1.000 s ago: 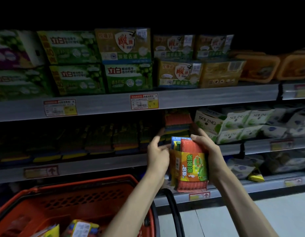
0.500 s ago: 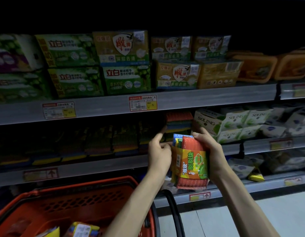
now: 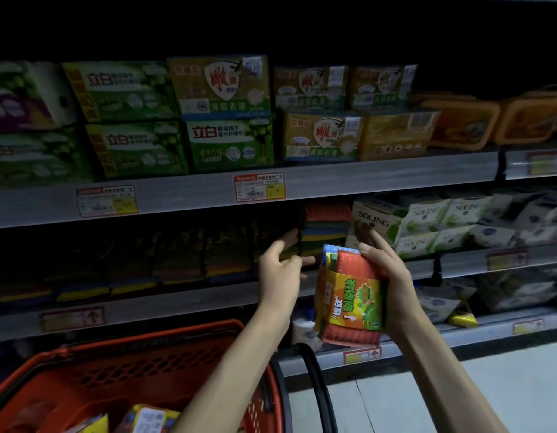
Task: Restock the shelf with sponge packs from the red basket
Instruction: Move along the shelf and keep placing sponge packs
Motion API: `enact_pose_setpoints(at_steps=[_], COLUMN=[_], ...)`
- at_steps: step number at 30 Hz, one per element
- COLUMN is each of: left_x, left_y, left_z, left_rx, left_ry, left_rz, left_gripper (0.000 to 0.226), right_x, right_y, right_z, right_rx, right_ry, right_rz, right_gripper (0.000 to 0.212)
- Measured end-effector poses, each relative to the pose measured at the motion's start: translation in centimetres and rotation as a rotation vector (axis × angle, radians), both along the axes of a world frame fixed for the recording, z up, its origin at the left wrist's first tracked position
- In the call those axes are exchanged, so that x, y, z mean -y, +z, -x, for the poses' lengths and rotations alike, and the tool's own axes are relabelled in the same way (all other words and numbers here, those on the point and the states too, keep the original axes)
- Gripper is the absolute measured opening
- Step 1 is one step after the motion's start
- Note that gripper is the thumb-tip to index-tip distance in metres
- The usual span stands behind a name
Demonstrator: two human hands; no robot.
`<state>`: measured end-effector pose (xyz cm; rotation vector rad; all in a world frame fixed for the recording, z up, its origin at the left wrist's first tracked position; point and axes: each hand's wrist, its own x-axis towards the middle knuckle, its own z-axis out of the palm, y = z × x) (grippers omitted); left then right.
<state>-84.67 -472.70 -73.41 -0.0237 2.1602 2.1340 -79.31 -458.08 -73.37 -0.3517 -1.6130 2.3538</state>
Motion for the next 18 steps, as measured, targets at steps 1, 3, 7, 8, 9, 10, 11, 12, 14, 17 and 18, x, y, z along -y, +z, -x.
enact_pose_setpoints(at_steps=[1,3,7,8,9,10,11,12,14,17,18], left_x=[0.3,1.2,3.0,3.4,3.7,3.9,4.1,4.1,4.3,4.4,4.3], left_y=[-0.1,0.0,0.0,0.1,0.1,0.0,-0.1,-0.3,-0.8,-1.6,-1.8], left_z=[-0.2,-0.9,-3.3,-3.8,-4.2,-4.5,-4.6,-4.6,-4.3,-3.8,-3.6], left_rx=[-0.024,-0.078,-0.085,-0.055,-0.031,-0.015,-0.008,-0.009,-0.014,-0.004,-0.016], left_ry=[-0.003,-0.010,-0.183,-0.256,-0.313,-0.345,-0.349,-0.331,-0.280,-0.258,-0.268], left_rz=[0.005,-0.002,-0.085,-0.116,-0.139,-0.156,-0.166,-0.160,-0.134,-0.106,-0.080], left_gripper=[0.052,0.037,0.036,0.043,0.045,0.045,0.046,0.047,0.049,0.057,0.062], right_x=[-0.1,0.4,2.7,3.3,3.9,4.3,4.6,4.9,5.0,3.8,3.2], right_y=[-0.3,-0.6,-0.6,-0.6,-0.6,-0.6,-0.6,-0.5,-0.5,-1.0,-1.2], right_z=[-0.1,-0.4,-0.9,-1.1,-1.3,-1.4,-1.4,-1.3,-0.7,1.0,1.4], right_rx=[-0.008,-0.036,-0.058,-0.057,-0.057,-0.055,-0.048,-0.036,0.007,0.098,0.128], right_ry=[-0.035,-0.084,-0.034,0.010,0.048,0.079,0.097,0.107,0.071,-0.159,-0.218], right_rz=[0.009,0.012,-0.071,-0.104,-0.129,-0.139,-0.141,-0.137,-0.126,-0.101,-0.098], right_gripper=[0.045,0.055,0.050,0.047,0.045,0.044,0.044,0.042,0.033,0.018,0.015])
